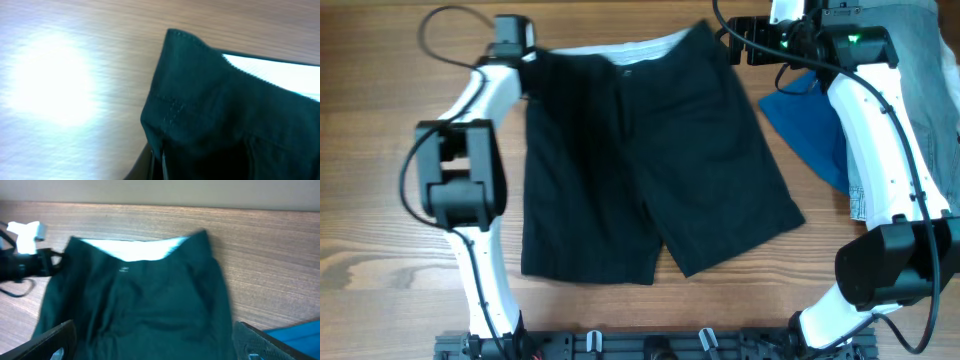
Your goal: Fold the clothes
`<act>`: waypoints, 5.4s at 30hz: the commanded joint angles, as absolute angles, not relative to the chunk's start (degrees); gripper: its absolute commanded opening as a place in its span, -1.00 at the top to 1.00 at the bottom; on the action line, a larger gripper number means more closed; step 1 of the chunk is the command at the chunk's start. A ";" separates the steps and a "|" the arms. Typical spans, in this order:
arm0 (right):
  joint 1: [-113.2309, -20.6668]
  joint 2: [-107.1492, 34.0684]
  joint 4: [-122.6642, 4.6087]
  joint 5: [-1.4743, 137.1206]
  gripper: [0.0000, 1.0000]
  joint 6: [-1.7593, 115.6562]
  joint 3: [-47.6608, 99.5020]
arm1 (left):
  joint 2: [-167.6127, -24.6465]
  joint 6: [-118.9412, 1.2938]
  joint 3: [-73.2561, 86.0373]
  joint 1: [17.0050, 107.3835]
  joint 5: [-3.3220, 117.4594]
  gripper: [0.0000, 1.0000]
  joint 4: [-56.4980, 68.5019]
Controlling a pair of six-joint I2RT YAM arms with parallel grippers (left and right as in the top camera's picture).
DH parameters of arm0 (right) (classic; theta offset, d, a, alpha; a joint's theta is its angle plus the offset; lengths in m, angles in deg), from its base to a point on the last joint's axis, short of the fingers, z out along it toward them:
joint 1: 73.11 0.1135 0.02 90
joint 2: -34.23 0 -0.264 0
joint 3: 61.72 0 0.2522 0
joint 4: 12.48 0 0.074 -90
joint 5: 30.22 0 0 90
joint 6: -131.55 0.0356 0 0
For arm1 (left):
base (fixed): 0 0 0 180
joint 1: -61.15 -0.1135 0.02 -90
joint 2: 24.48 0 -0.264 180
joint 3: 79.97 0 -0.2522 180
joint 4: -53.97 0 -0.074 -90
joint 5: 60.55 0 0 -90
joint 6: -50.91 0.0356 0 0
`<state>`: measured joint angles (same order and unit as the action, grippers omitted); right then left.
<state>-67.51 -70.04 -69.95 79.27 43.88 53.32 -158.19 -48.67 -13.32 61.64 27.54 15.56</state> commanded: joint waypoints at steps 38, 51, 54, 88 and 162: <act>-57.76 -103.17 -34.08 57.61 -0.64 52.01 31.24 | -135.88 -50.62 -16.12 52.11 32.22 -1.00 -14.38; -60.34 -99.65 -87.32 82.15 -1.00 46.89 75.96 | -146.35 -34.57 -16.06 51.60 20.06 -0.93 -21.26; -60.36 -95.48 -93.77 81.80 -0.99 43.22 75.96 | -150.87 -37.00 -16.06 49.92 21.70 -0.73 -21.00; -60.82 -93.79 -79.82 57.89 -0.43 59.57 55.59 | -144.01 -56.50 -15.97 38.53 21.18 -0.74 -41.53; -34.83 -64.00 -84.94 62.74 -0.92 78.98 12.40 | -111.62 -91.29 51.50 54.51 20.13 0.11 21.38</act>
<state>-35.00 -64.22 -85.44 63.53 79.64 12.71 -111.24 -87.90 48.86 54.66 20.00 19.02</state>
